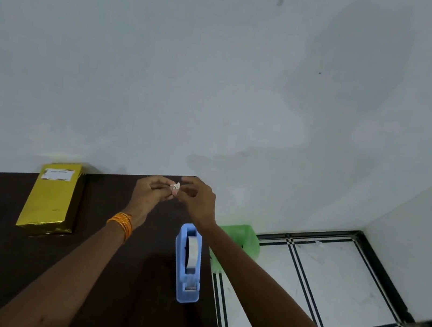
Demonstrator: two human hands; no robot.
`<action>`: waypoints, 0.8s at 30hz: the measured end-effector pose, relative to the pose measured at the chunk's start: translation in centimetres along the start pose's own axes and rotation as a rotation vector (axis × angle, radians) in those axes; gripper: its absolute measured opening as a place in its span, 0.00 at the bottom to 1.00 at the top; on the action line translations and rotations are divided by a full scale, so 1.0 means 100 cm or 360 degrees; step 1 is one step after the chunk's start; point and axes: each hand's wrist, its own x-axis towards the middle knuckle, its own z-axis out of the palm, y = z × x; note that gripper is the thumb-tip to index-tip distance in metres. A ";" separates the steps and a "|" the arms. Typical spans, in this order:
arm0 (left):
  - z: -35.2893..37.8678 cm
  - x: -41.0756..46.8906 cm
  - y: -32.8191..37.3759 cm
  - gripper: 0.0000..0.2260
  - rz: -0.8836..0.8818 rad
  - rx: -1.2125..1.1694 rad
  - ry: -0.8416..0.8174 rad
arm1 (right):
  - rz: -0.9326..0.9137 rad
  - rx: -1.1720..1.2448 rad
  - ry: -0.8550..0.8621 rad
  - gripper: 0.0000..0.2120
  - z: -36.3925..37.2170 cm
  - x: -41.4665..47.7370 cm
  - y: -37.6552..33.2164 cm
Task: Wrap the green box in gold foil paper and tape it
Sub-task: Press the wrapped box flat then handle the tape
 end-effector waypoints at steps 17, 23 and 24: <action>0.154 0.002 0.021 0.06 0.0288 0.0209 -0.0115 | 0.0068 0.0157 0.0023 0.05 -0.155 0.024 0.010; 0.229 -0.001 0.011 0.02 0.0319 0.0282 0.0127 | 0.0096 0.0377 -0.0300 0.05 -0.235 0.034 0.023; 0.237 -0.001 0.010 0.02 0.0297 0.0288 0.0159 | 0.0092 0.0346 -0.0313 0.05 -0.243 0.035 0.025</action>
